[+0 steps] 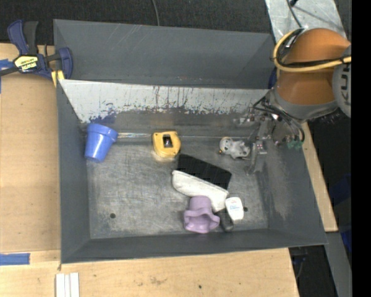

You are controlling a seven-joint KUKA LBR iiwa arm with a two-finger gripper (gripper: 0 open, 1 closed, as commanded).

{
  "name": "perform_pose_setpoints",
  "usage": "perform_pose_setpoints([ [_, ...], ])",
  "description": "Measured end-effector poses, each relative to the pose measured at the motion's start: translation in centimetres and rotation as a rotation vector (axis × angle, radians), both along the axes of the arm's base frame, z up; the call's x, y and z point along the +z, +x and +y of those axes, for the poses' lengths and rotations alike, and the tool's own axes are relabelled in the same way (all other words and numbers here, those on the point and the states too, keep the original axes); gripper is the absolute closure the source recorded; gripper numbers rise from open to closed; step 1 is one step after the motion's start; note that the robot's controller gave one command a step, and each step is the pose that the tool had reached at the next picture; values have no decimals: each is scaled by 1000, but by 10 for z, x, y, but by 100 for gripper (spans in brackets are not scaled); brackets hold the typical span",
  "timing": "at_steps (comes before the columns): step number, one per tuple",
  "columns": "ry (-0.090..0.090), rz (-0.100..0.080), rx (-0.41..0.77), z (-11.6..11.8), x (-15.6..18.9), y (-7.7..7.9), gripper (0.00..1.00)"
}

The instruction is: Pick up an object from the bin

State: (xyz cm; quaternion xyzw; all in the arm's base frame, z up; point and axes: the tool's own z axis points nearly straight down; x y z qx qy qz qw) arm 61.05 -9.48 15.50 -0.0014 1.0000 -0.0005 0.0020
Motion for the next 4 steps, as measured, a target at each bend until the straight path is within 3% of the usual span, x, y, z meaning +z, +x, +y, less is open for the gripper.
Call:
perform_pose_setpoints([
  [1,0,0,0,0,0,0,0],
  [2,0,-2,-21,-11,-73,17,100],
  [3,0,-2,-21,-11,-73,18,100],
  [4,0,-2,-40,-17,71,5,100],
])
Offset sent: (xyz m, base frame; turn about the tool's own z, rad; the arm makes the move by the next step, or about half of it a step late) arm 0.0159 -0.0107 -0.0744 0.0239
